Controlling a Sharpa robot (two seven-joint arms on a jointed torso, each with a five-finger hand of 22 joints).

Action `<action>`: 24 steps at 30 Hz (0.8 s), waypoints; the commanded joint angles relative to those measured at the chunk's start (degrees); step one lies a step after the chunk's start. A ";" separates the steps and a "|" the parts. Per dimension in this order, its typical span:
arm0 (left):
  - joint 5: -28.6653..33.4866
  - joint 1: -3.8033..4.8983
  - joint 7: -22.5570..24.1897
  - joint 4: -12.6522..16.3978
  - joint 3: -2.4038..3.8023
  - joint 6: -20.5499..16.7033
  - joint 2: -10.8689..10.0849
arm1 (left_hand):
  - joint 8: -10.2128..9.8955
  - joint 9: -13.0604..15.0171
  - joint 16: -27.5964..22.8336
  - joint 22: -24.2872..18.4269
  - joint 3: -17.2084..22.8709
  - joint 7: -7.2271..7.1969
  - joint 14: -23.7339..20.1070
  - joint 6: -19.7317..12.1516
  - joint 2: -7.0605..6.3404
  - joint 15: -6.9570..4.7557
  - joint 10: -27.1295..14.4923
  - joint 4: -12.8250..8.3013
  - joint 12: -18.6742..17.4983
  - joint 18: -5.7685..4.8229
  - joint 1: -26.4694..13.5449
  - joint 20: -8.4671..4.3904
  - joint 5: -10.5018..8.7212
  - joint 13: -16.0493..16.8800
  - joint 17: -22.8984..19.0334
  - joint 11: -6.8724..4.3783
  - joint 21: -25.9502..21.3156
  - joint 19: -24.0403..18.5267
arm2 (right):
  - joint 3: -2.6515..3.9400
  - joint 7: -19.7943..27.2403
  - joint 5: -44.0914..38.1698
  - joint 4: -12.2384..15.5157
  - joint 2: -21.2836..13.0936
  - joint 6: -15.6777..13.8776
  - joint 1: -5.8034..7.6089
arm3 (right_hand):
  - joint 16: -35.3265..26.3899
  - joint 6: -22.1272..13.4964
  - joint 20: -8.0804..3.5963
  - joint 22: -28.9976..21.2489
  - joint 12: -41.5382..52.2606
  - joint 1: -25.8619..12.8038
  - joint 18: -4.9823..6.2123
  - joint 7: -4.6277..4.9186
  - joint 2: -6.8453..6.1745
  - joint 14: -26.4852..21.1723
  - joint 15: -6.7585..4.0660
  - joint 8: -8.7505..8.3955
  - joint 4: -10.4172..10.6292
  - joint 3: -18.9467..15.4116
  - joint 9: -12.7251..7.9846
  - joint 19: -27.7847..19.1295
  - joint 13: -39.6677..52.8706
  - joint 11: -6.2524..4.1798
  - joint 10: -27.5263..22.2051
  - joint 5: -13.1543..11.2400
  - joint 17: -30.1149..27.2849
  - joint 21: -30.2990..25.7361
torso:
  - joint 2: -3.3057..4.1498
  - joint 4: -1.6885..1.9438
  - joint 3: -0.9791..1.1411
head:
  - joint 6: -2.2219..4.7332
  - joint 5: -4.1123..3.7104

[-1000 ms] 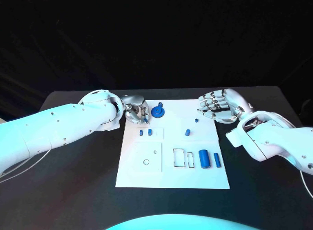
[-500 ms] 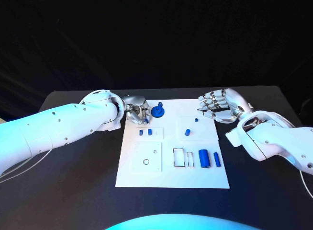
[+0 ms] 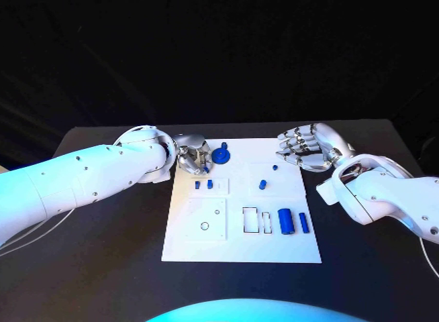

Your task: Assemble the parts on the task board

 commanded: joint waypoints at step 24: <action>-0.29 -0.04 -0.33 -0.23 -0.29 2.49 0.32 | -1.71 -0.31 -1.45 -3.39 -0.48 0.06 -2.02 -0.70 -0.63 0.38 0.06 -0.59 -2.23 -0.19 -2.02 0.29 -0.44 -0.58 -3.63 0.29 -2.33 -3.15 | 0.01 0.66 -0.21 -0.08 0.11 0.60 -0.12 | -0.24 0.51 0.07 -0.22 -0.37 0.41 0.75 1.96 -0.09 -0.34 0.06 -0.41 -0.24 -0.02 -0.10 -0.32 -0.02 0.01 0.37 0.35 -0.24 -0.17 | -0.05 0.02 -0.01 | -0.14 -0.02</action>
